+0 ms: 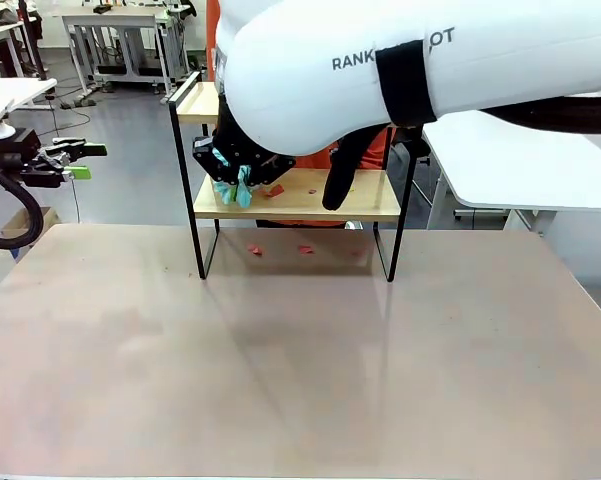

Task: Clean the shelf.
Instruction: Clean the specific section of the Shelf indicated by the human with the Duster.

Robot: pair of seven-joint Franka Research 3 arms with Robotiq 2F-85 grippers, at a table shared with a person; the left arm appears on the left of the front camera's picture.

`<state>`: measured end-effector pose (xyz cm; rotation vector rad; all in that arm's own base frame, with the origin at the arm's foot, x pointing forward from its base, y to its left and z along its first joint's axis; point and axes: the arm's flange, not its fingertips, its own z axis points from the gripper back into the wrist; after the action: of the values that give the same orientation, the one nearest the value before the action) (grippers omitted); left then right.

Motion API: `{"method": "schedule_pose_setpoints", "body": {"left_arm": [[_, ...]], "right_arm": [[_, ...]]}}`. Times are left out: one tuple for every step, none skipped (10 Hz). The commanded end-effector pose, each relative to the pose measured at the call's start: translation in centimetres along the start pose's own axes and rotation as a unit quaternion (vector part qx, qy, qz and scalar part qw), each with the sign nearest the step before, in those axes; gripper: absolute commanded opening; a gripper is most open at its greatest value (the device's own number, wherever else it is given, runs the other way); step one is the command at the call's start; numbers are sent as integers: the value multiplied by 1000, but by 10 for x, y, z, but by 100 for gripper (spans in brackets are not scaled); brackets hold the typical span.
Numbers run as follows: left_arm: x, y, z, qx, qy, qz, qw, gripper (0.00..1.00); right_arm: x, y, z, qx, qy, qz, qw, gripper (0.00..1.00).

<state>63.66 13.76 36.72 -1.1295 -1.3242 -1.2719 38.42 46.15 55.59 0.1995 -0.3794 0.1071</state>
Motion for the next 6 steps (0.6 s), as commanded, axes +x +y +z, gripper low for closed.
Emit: {"method": "schedule_pose_setpoints", "body": {"left_arm": [[2, -3, -1, -4, 9, -6, 1000, 100], [2, -3, -1, -4, 9, -6, 1000, 100], [2, -3, -1, -4, 9, -6, 1000, 100], [2, -3, -1, -4, 9, -6, 1000, 100], [2, -3, -1, -4, 9, -6, 1000, 100], [2, -3, -1, -4, 9, -6, 1000, 100]], "right_arm": [[-1, -9, 8, -3, 6, 8, 1000, 13], [0, 0, 0, 0, 0, 0, 1000, 8], [-7, 12, 5, -30, -24, -17, 999, 13], [-7, 20, 11, -32, -50, -40, 997, 13], [-5, 28, 15, -35, -69, -52, 996, 13], [-2, 34, 13, -34, -74, -59, 995, 13]]}}
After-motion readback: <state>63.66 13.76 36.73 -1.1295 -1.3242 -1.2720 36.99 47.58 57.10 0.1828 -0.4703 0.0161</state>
